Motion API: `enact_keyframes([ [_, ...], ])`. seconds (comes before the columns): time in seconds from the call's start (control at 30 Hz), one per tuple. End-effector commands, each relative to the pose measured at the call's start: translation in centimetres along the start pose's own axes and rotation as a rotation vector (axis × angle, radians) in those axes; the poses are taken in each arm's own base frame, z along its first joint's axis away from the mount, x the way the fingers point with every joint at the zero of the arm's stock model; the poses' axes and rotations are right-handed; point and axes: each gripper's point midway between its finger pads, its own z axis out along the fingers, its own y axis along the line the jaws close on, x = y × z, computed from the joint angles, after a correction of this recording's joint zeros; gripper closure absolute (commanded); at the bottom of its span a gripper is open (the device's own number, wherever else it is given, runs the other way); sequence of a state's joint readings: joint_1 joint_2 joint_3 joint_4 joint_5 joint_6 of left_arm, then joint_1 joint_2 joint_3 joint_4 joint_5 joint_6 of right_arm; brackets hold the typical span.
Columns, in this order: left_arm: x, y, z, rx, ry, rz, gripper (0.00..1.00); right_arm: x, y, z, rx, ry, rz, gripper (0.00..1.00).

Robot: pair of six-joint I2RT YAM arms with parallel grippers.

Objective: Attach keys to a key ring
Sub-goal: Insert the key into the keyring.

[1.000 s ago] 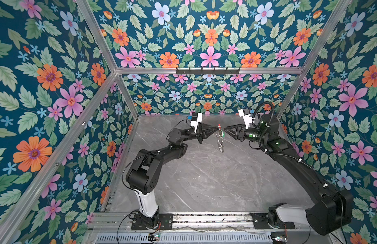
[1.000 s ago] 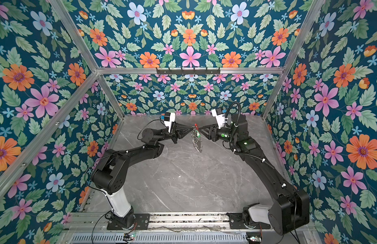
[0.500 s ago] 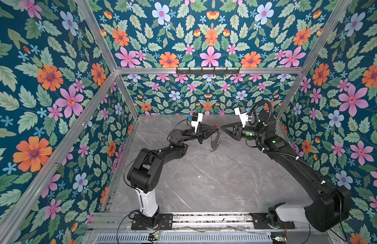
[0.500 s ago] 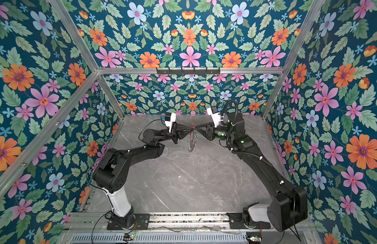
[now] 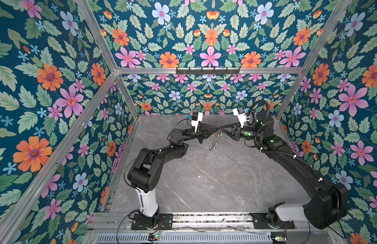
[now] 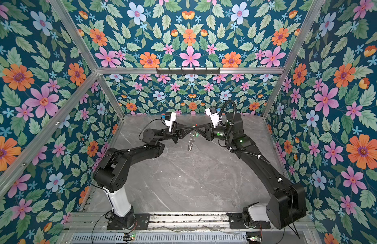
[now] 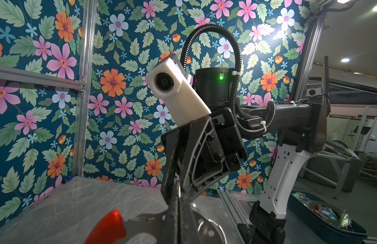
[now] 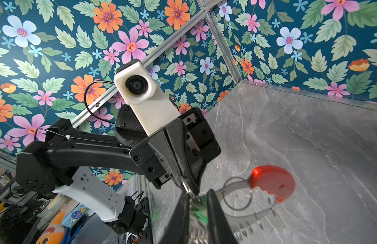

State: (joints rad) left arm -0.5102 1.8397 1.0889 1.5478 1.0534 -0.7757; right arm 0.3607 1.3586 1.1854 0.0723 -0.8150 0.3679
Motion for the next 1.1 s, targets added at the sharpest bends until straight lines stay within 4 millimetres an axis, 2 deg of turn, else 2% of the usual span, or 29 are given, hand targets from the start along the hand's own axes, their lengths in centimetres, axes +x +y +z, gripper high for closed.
enact_keyframes([
  [0.0,-1.0,-0.9,0.2,0.029,-0.025,0.047,1.0,-0.5,0.4,0.1,-0.019,-0.013,-0.022,0.92],
  [0.1,-1.0,-0.8,0.3,0.027,-0.027,0.047,1.0,-0.6,0.5,0.1,-0.028,-0.014,-0.025,1.0],
  [0.43,-0.3,-0.1,0.2,0.008,-0.008,0.025,1.0,-0.7,0.8,-0.6,0.001,-0.027,-0.061,1.0],
  [0.5,-0.2,0.3,0.1,-0.013,0.007,0.028,0.91,-0.8,0.5,-0.9,0.028,-0.036,-0.071,1.0],
  [0.53,0.0,0.7,0.0,-0.034,0.019,0.034,0.83,-0.8,0.4,-1.0,0.042,-0.041,-0.082,1.0],
  [0.6,0.3,1.4,-0.3,-0.088,0.055,0.056,0.76,-0.8,0.3,-1.3,0.068,-0.045,-0.101,1.0],
  [0.67,0.8,2.4,-0.9,-0.168,0.117,0.109,0.64,-0.7,0.1,-1.6,0.093,-0.043,-0.124,1.0],
  [0.73,2.0,3.5,-1.7,-0.258,0.228,0.167,0.59,-0.5,0.0,-1.8,0.115,-0.032,-0.149,1.0],
  [0.83,3.4,3.8,-2.7,-0.305,0.401,0.267,0.59,-0.2,-0.4,-2.1,0.15,-0.007,-0.19,1.0],
  [0.97,4.4,3.8,-3.5,-0.275,0.586,0.372,0.62,0.6,-0.9,-1.8,0.178,0.047,-0.242,1.0],
  [1.07,4.4,4.0,-3.3,-0.241,0.657,0.401,0.65,1.3,-1.0,-1.3,0.173,0.083,-0.27,1.0],
])
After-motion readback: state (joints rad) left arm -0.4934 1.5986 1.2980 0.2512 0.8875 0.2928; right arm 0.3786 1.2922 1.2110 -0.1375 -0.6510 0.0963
